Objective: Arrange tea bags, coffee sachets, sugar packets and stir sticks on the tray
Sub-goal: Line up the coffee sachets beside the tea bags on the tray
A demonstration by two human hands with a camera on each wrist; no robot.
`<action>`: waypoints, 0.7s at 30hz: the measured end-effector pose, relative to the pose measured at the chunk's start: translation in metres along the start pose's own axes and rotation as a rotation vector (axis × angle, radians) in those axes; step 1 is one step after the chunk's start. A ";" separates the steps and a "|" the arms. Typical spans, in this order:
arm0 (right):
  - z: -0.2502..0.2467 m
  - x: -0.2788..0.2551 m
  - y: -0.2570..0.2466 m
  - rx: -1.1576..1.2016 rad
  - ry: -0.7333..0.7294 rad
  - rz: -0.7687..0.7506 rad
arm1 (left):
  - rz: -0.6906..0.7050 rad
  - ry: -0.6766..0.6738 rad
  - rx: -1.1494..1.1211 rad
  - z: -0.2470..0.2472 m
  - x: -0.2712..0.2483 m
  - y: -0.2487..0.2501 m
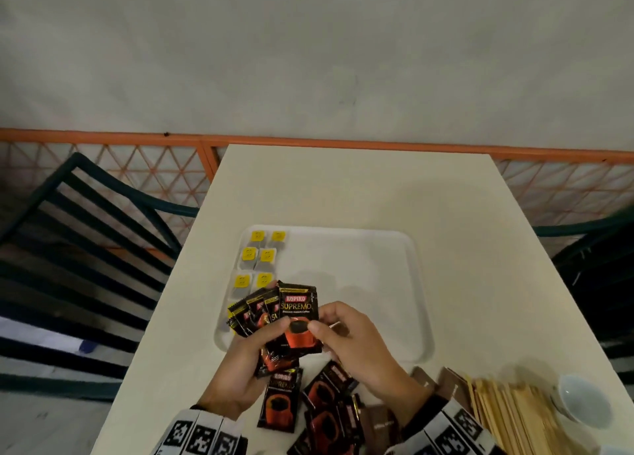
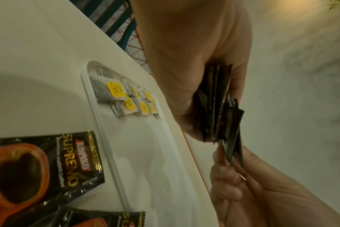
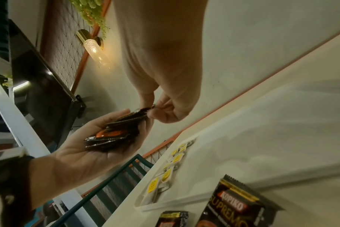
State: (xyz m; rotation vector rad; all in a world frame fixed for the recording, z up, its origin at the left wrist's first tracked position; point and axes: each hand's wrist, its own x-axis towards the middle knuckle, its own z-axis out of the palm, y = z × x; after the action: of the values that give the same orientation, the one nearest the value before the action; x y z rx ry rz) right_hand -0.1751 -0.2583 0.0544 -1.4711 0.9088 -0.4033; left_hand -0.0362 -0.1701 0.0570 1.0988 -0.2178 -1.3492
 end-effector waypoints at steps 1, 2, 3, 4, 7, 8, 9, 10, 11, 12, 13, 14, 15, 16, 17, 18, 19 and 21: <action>-0.001 0.004 0.001 0.007 -0.015 0.003 | 0.017 0.000 -0.010 -0.001 0.000 0.002; -0.001 0.009 0.001 0.029 -0.027 0.011 | 0.027 -0.001 -0.020 -0.001 0.001 0.003; -0.002 0.015 0.001 0.058 -0.035 0.028 | 0.028 -0.005 -0.036 -0.003 0.001 0.004; -0.002 0.021 0.000 0.083 -0.037 0.047 | 0.025 -0.002 -0.053 -0.004 0.002 0.005; -0.004 0.042 -0.003 0.106 -0.025 0.091 | 0.048 0.088 -0.079 -0.016 0.008 0.009; -0.005 0.050 -0.003 0.105 -0.017 0.104 | 0.050 0.115 -0.073 -0.021 0.011 0.011; -0.006 0.059 -0.004 0.112 -0.004 0.121 | 0.047 0.132 -0.063 -0.024 0.014 0.014; -0.008 0.069 -0.004 0.127 0.016 0.138 | 0.047 0.146 -0.054 -0.029 0.017 0.016; -0.009 0.079 -0.005 0.142 0.039 0.156 | 0.047 0.159 -0.050 -0.033 0.021 0.020; -0.011 0.090 -0.006 0.151 0.063 0.175 | 0.044 0.174 -0.043 -0.037 0.023 0.023; -0.012 0.101 -0.006 0.156 0.090 0.192 | 0.046 0.186 -0.044 -0.042 0.026 0.027; -0.013 0.113 -0.006 0.155 0.120 0.210 | 0.051 0.195 -0.049 -0.047 0.029 0.030; -0.014 0.126 -0.004 0.152 0.150 0.233 | 0.058 0.197 -0.061 -0.052 0.031 0.033; -0.015 0.138 -0.003 0.142 0.177 0.259 | 0.064 0.202 -0.065 -0.056 0.032 0.036; -0.014 0.149 -0.002 0.134 0.200 0.284 | 0.067 0.208 -0.058 -0.060 0.034 0.038; -0.013 0.159 0.000 0.125 0.220 0.305 | 0.068 0.216 -0.052 -0.064 0.035 0.039; -0.012 0.169 0.003 0.115 0.238 0.324 | 0.066 0.221 -0.048 -0.067 0.036 0.040; -0.009 0.186 0.007 0.087 0.272 0.348 | 0.069 0.232 -0.035 -0.072 0.039 0.041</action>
State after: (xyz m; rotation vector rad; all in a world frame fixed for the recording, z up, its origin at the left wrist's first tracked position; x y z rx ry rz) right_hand -0.0683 -0.3998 -0.0019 -1.1662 1.3235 -0.3836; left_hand 0.0516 -0.1735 0.0322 1.1971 -0.0609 -1.1500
